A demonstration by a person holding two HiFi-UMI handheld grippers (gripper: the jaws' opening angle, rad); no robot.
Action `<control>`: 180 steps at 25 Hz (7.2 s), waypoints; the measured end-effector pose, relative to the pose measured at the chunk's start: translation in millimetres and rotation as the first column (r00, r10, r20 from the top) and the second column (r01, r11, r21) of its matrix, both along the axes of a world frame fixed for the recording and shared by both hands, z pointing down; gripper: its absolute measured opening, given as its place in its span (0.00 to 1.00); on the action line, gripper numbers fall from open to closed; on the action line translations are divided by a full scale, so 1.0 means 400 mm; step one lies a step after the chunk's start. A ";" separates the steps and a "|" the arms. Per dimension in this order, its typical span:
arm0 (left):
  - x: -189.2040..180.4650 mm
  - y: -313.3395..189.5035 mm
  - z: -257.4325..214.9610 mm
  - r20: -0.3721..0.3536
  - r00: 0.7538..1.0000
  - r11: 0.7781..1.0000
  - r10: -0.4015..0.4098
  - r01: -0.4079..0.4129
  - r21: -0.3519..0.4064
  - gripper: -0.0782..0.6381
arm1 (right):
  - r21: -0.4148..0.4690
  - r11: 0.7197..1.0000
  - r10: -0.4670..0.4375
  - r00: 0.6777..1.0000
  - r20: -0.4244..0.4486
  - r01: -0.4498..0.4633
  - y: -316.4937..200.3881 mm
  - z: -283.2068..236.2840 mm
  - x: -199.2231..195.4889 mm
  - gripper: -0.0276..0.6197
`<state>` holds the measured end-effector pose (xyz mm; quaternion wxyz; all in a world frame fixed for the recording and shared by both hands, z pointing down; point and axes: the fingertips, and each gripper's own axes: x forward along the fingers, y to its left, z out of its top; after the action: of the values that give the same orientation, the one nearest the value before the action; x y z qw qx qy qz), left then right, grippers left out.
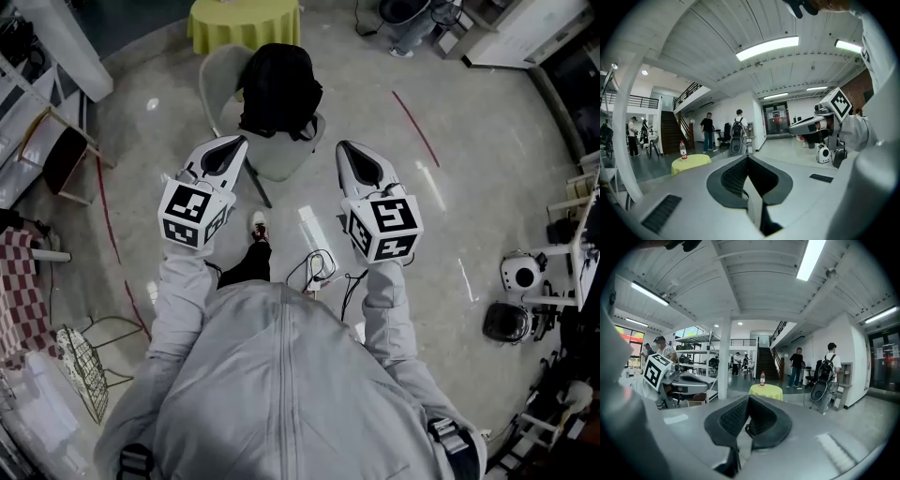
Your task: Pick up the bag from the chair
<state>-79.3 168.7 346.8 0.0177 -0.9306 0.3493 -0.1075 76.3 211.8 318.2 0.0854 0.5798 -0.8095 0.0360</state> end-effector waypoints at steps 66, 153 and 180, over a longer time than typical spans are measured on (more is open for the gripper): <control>0.212 -1.486 0.799 0.280 0.956 0.769 -0.086 0.243 -0.592 0.37 | -0.562 0.817 -0.112 0.992 0.062 0.127 -1.518 0.706 0.363 0.37; 0.017 -0.928 0.044 -0.028 0.999 0.996 0.028 -0.030 -0.085 0.16 | -0.104 0.994 -0.032 0.999 -0.015 0.030 -0.882 -0.013 0.053 0.11; 0.003 -0.903 0.045 -0.039 0.998 0.993 0.045 -0.049 -0.103 0.16 | -0.132 0.990 -0.052 0.998 -0.018 0.049 -0.857 -0.003 0.036 0.11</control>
<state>-78.0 -192.7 364.8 -0.0346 -0.9401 0.3215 -0.1079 90.8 -131.2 317.1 0.1328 0.5525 -0.8189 0.0808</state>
